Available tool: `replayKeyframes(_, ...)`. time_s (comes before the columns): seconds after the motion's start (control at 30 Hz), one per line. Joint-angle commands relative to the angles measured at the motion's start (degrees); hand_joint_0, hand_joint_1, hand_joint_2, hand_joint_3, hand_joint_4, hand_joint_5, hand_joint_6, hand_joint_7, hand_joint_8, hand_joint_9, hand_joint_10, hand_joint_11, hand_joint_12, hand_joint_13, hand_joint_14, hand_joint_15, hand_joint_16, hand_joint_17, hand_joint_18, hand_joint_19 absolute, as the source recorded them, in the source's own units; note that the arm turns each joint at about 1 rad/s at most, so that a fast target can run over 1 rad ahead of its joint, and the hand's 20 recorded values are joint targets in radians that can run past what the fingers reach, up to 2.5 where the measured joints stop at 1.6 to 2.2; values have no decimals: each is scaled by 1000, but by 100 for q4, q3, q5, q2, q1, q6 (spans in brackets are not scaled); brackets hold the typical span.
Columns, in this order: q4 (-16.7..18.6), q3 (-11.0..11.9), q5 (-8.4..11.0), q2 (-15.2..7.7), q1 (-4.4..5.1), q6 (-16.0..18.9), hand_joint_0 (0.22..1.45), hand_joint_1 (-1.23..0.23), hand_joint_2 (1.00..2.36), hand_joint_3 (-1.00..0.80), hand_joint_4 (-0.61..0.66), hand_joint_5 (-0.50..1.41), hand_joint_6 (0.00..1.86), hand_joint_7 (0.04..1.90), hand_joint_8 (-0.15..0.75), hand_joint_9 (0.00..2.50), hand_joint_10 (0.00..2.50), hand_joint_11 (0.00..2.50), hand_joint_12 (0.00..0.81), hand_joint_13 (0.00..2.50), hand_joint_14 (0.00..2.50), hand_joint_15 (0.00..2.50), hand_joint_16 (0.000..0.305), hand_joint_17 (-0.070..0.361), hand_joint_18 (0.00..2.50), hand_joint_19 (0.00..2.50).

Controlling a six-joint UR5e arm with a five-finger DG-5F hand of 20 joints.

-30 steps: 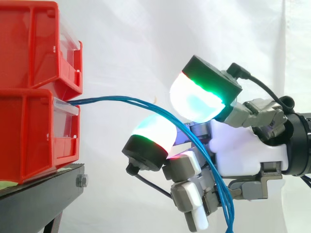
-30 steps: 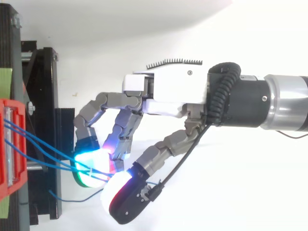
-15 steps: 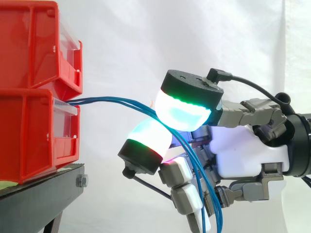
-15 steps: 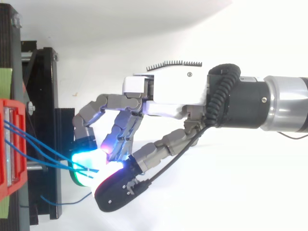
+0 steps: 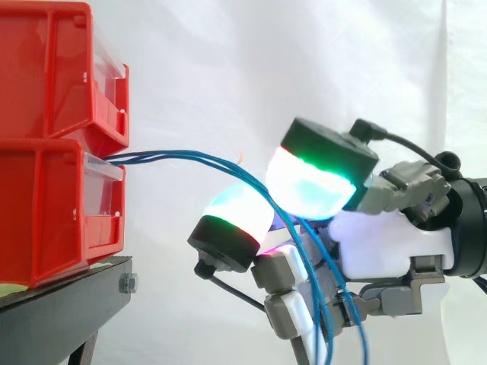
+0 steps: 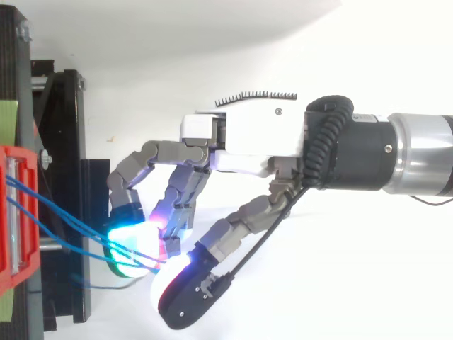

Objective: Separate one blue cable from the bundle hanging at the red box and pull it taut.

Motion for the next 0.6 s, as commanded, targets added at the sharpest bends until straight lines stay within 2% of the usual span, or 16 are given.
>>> replayKeyframes(0.0,-18,0,0,0,0,-8,516,-770,1000,-500,101,-103,864,1186,335,1117,23,790,369,1104,21,584,42,94,1049,539)
replayKeyframes(0.23,-18,0,0,0,0,1,578,-538,1000,-500,122,-98,781,1170,319,1108,23,759,360,1116,20,586,39,88,1027,578)
replayKeyframes(0.3,-18,0,0,0,0,10,596,-527,1000,-500,90,-97,770,1182,318,1109,23,764,358,1114,22,594,38,86,1025,592)
replayKeyframes(0.37,-18,0,0,8,0,10,613,-537,1000,-500,85,-103,776,1189,315,1105,21,775,360,1113,22,594,39,87,1023,597)
replayKeyframes(0.47,-18,0,0,0,0,10,602,-667,1010,-358,107,-142,840,1155,329,1071,22,785,369,1108,22,601,40,91,1031,590)
replayKeyframes(0.57,-18,0,0,0,0,10,608,-754,1012,-312,102,-159,860,1152,325,1036,22,807,368,1096,23,596,42,94,1025,579)
